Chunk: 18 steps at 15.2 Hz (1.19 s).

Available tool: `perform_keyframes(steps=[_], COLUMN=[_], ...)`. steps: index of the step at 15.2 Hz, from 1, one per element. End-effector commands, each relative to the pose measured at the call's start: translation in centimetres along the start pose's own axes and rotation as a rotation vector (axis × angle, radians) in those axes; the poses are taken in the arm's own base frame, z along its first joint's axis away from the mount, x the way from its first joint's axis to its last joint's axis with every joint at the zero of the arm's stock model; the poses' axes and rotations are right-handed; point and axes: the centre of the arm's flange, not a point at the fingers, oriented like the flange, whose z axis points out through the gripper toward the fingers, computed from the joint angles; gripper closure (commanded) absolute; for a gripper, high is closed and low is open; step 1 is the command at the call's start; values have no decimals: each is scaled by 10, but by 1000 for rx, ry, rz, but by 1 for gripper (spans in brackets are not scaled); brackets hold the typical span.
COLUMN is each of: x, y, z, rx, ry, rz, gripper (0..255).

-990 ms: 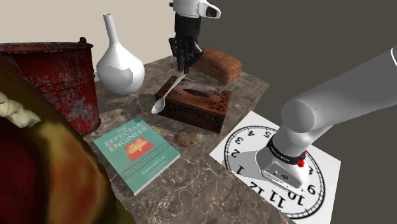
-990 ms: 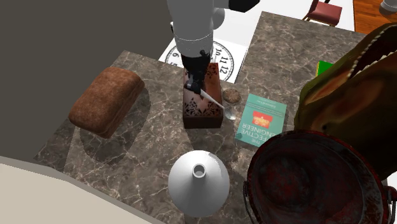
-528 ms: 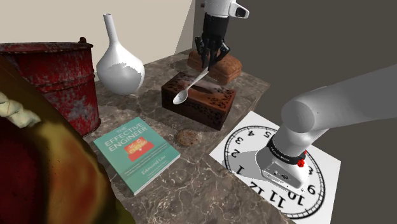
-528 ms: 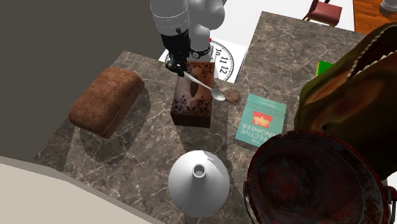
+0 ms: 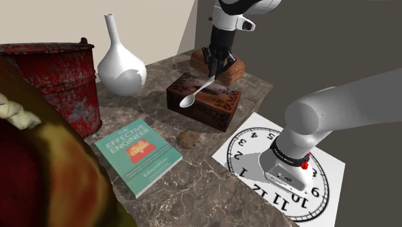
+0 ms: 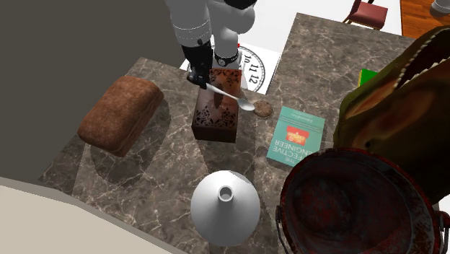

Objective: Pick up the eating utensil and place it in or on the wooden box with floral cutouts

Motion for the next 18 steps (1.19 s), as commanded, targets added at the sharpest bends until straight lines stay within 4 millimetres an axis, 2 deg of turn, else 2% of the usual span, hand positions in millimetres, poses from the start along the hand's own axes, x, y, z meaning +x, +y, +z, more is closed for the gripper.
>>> perform_keyframes(steps=[1, 6, 14, 15, 18], x=[0, 2, 2, 1, -1], y=[-1, -1, -1, -1, 0], z=[10, 41, 41, 41, 42], rx=[0, 0, 0, 0, 0], ry=[0, 0, 0, 0, 0], rz=[0, 0, 0, 0, 0], gripper=[255, 255, 255, 0, 0])
